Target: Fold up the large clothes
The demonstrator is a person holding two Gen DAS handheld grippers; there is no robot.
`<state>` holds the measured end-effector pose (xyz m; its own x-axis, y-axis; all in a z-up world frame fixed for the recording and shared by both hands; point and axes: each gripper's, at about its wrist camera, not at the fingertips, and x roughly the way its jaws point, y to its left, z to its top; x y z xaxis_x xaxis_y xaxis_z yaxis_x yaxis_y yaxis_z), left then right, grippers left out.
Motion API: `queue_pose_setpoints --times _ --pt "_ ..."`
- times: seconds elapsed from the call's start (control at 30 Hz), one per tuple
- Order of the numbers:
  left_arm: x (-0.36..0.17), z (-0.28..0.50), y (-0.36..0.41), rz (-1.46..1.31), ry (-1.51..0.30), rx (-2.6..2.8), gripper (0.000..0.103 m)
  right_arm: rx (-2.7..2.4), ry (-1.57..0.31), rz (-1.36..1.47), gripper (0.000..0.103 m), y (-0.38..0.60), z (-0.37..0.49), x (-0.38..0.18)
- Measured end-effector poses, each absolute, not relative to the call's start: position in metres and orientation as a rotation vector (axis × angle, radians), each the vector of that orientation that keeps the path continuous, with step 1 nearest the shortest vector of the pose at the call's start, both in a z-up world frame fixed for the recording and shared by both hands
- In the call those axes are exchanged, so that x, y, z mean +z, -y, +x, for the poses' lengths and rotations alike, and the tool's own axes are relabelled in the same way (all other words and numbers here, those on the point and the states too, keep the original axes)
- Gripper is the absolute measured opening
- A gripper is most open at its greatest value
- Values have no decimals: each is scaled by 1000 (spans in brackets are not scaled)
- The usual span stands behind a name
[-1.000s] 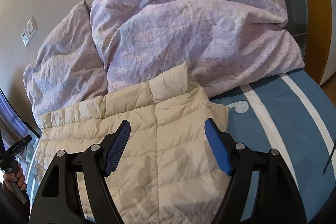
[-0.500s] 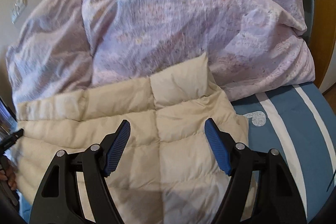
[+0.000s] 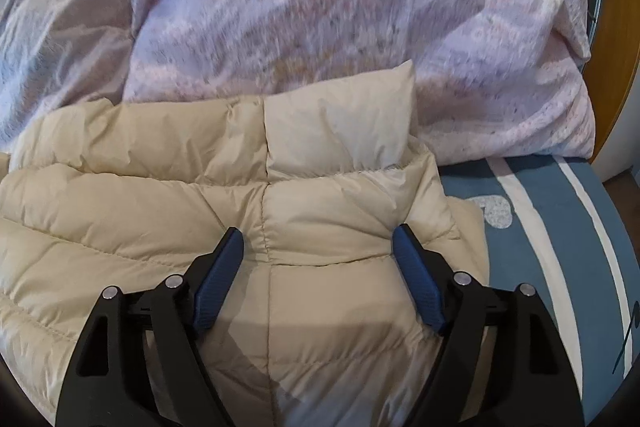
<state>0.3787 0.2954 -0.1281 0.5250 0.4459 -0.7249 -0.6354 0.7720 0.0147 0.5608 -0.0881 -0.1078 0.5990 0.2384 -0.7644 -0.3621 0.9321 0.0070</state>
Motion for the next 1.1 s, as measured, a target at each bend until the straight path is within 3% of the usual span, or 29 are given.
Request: queue_pose_setpoints --times 1.1 --pt "-151 392 -320 -331 -871 627 101 325 -935 -204 87 69 583 -128"
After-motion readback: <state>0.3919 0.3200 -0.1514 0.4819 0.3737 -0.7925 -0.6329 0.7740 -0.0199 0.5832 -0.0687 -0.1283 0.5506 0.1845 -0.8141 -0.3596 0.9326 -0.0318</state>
